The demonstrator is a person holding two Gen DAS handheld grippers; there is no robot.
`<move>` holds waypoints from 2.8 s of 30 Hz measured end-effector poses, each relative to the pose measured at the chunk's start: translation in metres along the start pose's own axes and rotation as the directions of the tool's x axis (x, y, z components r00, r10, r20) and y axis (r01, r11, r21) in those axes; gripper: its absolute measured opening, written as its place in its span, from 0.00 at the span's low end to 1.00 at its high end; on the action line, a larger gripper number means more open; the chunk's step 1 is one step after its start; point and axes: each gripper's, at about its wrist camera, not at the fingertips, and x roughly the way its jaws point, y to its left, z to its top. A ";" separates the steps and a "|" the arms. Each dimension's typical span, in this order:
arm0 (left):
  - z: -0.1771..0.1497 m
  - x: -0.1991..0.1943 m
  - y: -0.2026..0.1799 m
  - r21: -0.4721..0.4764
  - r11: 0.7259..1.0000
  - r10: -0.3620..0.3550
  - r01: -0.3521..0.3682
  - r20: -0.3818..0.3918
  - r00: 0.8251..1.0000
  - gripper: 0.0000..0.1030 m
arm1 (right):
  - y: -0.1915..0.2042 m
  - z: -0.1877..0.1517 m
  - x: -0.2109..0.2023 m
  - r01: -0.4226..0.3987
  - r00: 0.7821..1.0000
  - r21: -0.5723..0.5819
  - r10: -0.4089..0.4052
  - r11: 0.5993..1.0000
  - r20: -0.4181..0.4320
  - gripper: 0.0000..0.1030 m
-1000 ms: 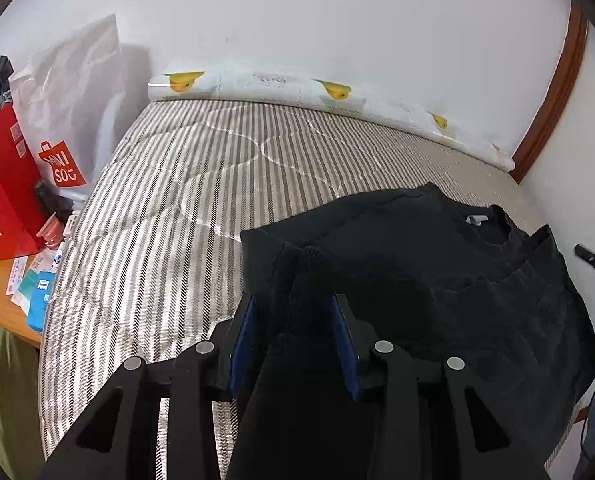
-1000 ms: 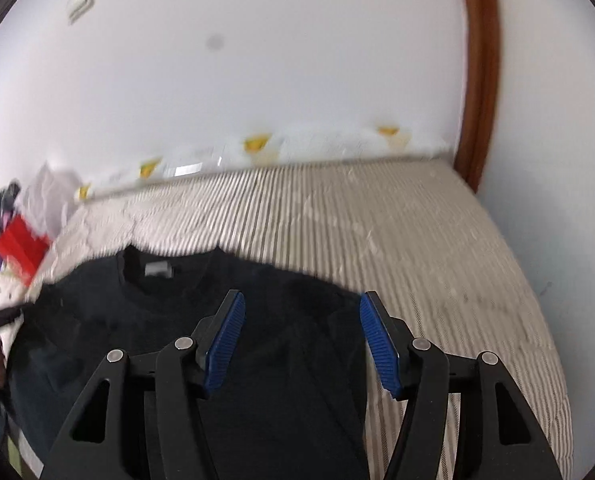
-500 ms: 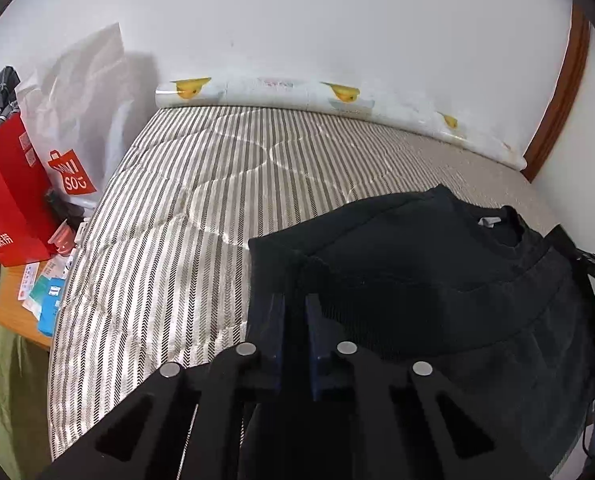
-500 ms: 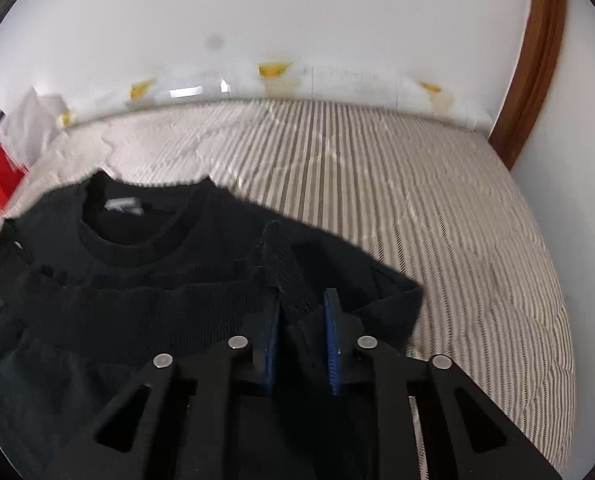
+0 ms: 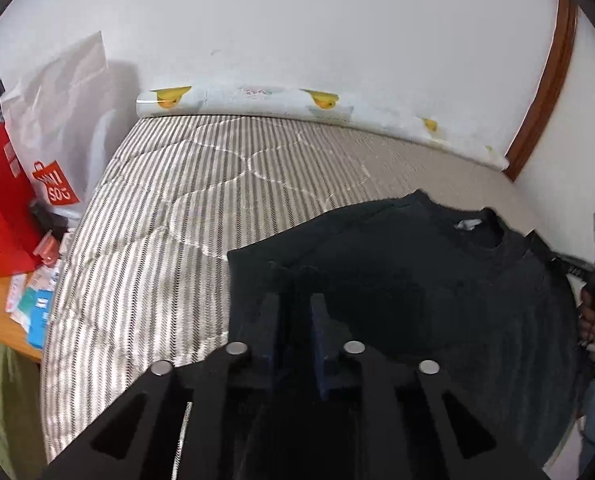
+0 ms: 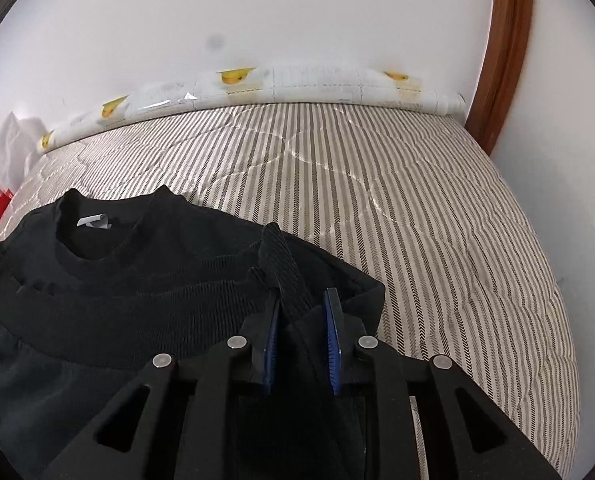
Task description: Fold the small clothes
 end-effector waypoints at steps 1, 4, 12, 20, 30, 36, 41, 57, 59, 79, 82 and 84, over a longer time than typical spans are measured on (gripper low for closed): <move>0.000 0.002 -0.002 0.007 1.000 -0.018 0.018 -0.011 1.000 0.15 | 0.000 0.000 0.000 -0.001 1.000 0.001 0.001 1.000 -0.001 0.21; -0.001 0.009 -0.008 0.038 0.999 -0.038 0.039 -0.048 0.998 0.17 | 0.000 0.000 0.000 0.003 1.000 0.002 -0.003 1.000 -0.002 0.25; 0.002 0.031 -0.017 0.070 0.997 0.035 -0.028 -0.103 0.994 0.21 | 0.002 0.000 0.002 0.008 1.000 -0.001 -0.008 1.000 -0.007 0.26; 0.012 0.016 -0.023 0.057 0.998 0.029 -0.028 -0.006 1.000 0.06 | 0.005 -0.002 -0.006 0.003 1.000 -0.047 -0.002 0.999 0.013 0.18; 0.022 0.038 -0.032 0.053 0.995 0.083 -0.081 -0.039 0.996 0.06 | -0.023 -0.003 0.002 -0.039 0.999 0.066 0.039 0.997 0.002 0.19; 0.015 0.028 -0.021 0.009 0.998 0.067 -0.067 -0.052 0.996 0.11 | -0.019 -0.010 -0.024 0.056 0.998 0.064 -0.056 0.996 0.001 0.45; 0.004 0.010 -0.013 -0.013 0.998 0.068 -0.069 -0.048 0.997 0.22 | -0.002 -0.038 -0.059 0.055 0.997 0.026 -0.056 0.998 0.048 0.45; -0.088 -0.073 -0.016 -0.029 0.999 0.020 -0.020 -0.010 1.000 0.38 | 0.058 -0.103 -0.145 0.070 0.988 0.047 -0.076 0.996 0.136 0.45; -0.100 -0.082 -0.015 -0.044 0.999 0.010 -0.010 0.000 1.000 0.39 | 0.093 -0.112 -0.151 -0.004 0.989 0.005 0.003 1.000 0.150 0.45; -0.187 -0.128 0.017 -0.268 0.952 -0.145 0.148 0.031 0.989 0.49 | 0.200 -0.160 -0.107 -0.026 0.993 -0.123 0.040 0.992 0.110 0.45; -0.187 -0.121 0.020 -0.294 0.937 -0.187 0.189 0.036 0.982 0.51 | 0.200 -0.161 -0.108 -0.023 0.993 -0.121 0.036 0.992 0.111 0.46; -0.186 -0.112 0.023 -0.328 0.921 -0.214 0.211 0.028 0.976 0.51 | 0.199 -0.162 -0.108 -0.025 0.993 -0.116 0.039 0.993 0.114 0.46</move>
